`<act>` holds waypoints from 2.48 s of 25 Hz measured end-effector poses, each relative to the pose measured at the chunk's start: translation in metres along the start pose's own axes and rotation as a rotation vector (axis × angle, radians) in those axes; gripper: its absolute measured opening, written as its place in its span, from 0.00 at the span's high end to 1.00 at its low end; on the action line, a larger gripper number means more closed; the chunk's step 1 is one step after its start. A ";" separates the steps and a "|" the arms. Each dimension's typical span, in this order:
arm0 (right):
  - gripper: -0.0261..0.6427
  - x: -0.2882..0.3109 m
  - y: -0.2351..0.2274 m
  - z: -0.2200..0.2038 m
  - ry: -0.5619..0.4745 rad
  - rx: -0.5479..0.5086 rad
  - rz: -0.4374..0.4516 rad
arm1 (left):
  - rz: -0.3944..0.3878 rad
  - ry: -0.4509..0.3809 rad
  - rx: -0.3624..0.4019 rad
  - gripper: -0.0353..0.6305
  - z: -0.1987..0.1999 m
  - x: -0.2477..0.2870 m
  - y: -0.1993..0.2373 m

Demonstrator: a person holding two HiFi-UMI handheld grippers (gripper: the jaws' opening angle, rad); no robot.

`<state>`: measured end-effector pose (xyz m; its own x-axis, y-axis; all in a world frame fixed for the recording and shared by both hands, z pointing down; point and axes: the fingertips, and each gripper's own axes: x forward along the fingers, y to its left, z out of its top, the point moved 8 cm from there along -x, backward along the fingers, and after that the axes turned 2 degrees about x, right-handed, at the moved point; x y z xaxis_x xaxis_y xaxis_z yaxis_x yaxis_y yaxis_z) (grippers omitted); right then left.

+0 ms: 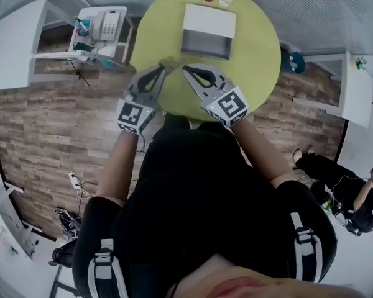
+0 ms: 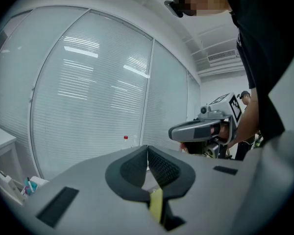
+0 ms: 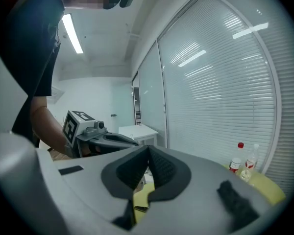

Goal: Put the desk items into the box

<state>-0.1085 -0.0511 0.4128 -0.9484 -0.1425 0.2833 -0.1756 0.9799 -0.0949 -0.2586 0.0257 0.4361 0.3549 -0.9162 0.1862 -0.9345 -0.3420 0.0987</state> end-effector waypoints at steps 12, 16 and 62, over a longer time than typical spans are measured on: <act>0.94 0.044 0.002 -0.030 0.039 0.004 -0.054 | -0.038 0.056 -0.090 0.93 -0.067 0.012 0.041; 0.94 0.053 -0.004 -0.043 0.072 0.004 -0.061 | -0.046 0.066 -0.127 0.93 -0.090 0.022 0.049; 0.93 0.079 -0.043 -0.141 0.188 0.178 -0.072 | -0.049 0.481 -0.397 0.85 -0.264 0.101 0.086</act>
<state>-0.1390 -0.0845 0.5736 -0.8688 -0.1660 0.4665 -0.3002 0.9258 -0.2297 -0.2960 -0.0405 0.7217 0.4560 -0.6727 0.5827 -0.8684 -0.1930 0.4567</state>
